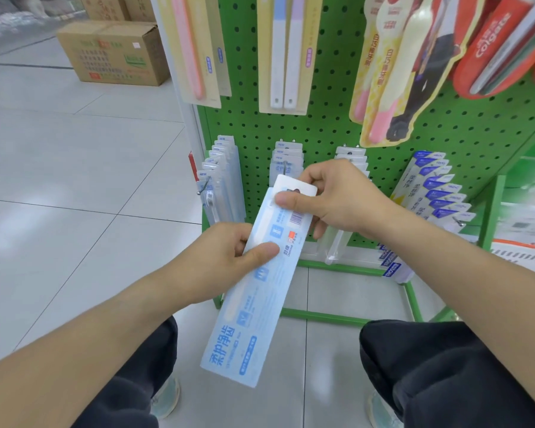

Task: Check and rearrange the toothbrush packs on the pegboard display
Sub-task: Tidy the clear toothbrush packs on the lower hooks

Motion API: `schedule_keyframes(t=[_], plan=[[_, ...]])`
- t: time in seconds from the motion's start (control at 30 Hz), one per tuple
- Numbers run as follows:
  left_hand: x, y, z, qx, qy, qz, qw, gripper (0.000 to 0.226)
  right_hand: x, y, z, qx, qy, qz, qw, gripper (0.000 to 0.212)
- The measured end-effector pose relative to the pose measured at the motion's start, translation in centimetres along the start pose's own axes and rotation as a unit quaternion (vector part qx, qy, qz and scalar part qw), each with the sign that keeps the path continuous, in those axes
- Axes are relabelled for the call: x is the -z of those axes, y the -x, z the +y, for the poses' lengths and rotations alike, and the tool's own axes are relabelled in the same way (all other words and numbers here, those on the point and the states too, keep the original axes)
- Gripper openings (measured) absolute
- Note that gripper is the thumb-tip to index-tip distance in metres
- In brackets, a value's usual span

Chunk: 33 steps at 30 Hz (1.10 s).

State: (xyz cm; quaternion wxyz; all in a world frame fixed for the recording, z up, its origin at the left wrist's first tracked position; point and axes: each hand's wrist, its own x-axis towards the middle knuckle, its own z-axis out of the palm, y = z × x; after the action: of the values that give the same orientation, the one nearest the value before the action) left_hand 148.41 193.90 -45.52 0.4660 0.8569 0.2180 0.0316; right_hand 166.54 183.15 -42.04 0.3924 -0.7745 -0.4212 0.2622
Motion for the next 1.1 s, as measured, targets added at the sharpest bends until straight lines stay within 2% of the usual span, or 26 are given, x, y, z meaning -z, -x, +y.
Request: schedule_keyframes(t=[0.03,0.1,0.23,0.33,0.47,0.53,0.63,0.67,0.73,0.8,0.93,1.0,1.1], plan=[[0.0,0.0,-0.1,0.002,0.029,-0.006,1.000,0.016,0.0,0.0,-0.1,0.006,0.001,0.005,1.000,0.044],[0.0,0.1,-0.1,-0.001,0.053,-0.006,0.999,0.027,0.0,0.1,-0.3,0.014,0.017,0.008,1.000,0.042],[-0.3,0.2,0.6,-0.018,0.005,0.015,1.000,0.030,-0.1,0.5,-0.8,0.009,0.042,-0.047,0.998,0.039],[-0.2,-0.2,0.4,-0.011,-0.034,0.049,0.998,0.061,-0.2,0.9,-1.1,0.002,0.037,-0.088,0.995,0.031],[0.1,-0.7,-0.4,0.002,-0.066,0.076,0.995,0.056,0.1,1.0,-1.0,-0.006,0.004,-0.095,0.995,0.021],[0.0,-0.8,-0.8,0.015,-0.071,0.082,0.994,0.045,0.2,0.9,-0.9,-0.030,-0.035,-0.066,0.997,0.028],[-0.2,-0.6,-0.5,0.027,-0.122,0.036,0.991,0.092,0.0,0.8,-1.0,-0.053,-0.099,-0.031,0.993,0.032],[-0.3,-0.4,-0.4,0.017,-0.160,0.018,0.987,0.094,0.0,0.8,-1.0,-0.058,-0.112,-0.025,0.992,0.029],[-0.7,-0.3,-0.3,-0.031,-0.211,0.008,0.977,0.069,-0.2,0.6,-1.0,-0.071,-0.139,-0.018,0.988,0.024],[-0.9,-0.5,-0.4,-0.059,-0.218,0.019,0.974,0.040,-0.4,0.4,-1.1,-0.089,-0.174,-0.022,0.980,0.021],[-0.1,-1.3,-1.0,-0.017,-0.207,0.022,0.978,0.006,-0.1,0.0,-0.6,-0.106,-0.210,-0.055,0.970,0.028],[0.3,-1.6,-1.4,0.001,-0.171,0.005,0.985,0.003,0.1,-0.3,0.2,-0.108,-0.151,-0.072,0.980,0.020],[0.6,-2.1,-2.3,0.031,-0.113,-0.012,0.993,0.012,0.0,-0.9,1.4,-0.081,0.034,-0.055,0.995,0.007]])
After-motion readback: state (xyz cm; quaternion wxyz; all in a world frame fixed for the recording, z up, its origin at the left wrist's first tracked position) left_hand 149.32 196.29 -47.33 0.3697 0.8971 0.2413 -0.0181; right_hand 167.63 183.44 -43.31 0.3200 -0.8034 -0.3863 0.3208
